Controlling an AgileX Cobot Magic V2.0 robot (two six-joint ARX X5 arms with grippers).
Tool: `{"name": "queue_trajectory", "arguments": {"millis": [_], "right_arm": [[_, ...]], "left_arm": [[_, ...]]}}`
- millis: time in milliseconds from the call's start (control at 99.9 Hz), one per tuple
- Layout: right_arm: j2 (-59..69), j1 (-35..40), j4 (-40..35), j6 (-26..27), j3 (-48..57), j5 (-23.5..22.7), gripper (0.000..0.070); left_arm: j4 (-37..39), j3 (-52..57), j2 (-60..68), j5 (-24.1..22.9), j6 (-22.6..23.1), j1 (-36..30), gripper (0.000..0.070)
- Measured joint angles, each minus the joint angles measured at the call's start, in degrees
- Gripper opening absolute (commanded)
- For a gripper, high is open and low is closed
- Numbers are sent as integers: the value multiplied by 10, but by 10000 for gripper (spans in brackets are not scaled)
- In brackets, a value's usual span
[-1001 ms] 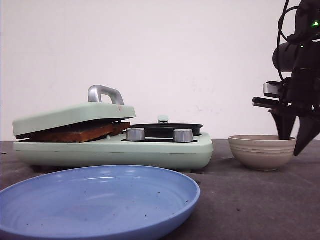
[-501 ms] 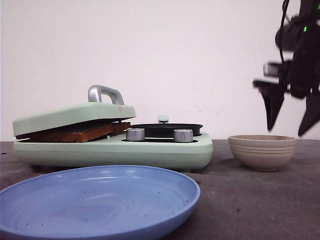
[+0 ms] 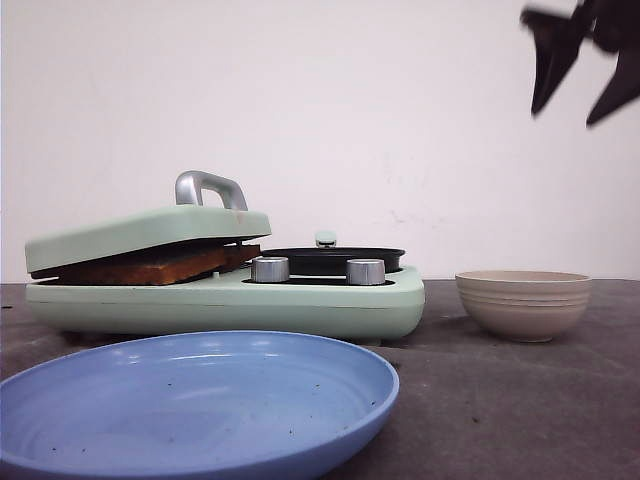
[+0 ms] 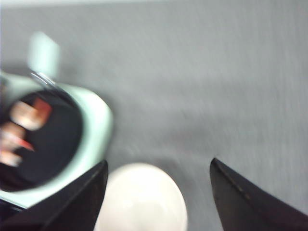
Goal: Make breakfast with bread and shrimp
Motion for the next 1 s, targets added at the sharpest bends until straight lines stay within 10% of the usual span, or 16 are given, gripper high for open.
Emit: {"name": "queue_trajectory", "arguments": {"millis": [461, 621, 761, 901, 1001], "right_arm": [[-228, 100, 143, -17, -162, -37, 392], [-319, 140, 200, -18, -284, -23, 226], [-372, 166, 204, -18, -351, -23, 40], [-402, 184, 203, -18, -382, -22, 5], [-423, 195, 206, -18, -384, -12, 5]], "left_arm": [[1, 0, 0, 0, -1, 0, 544], [18, 0, 0, 0, -15, 0, 535], [26, 0, 0, 2, -26, 0, 306], [26, 0, 0, 13, -31, 0, 0], [26, 0, 0, 13, -40, 0, 1]]}}
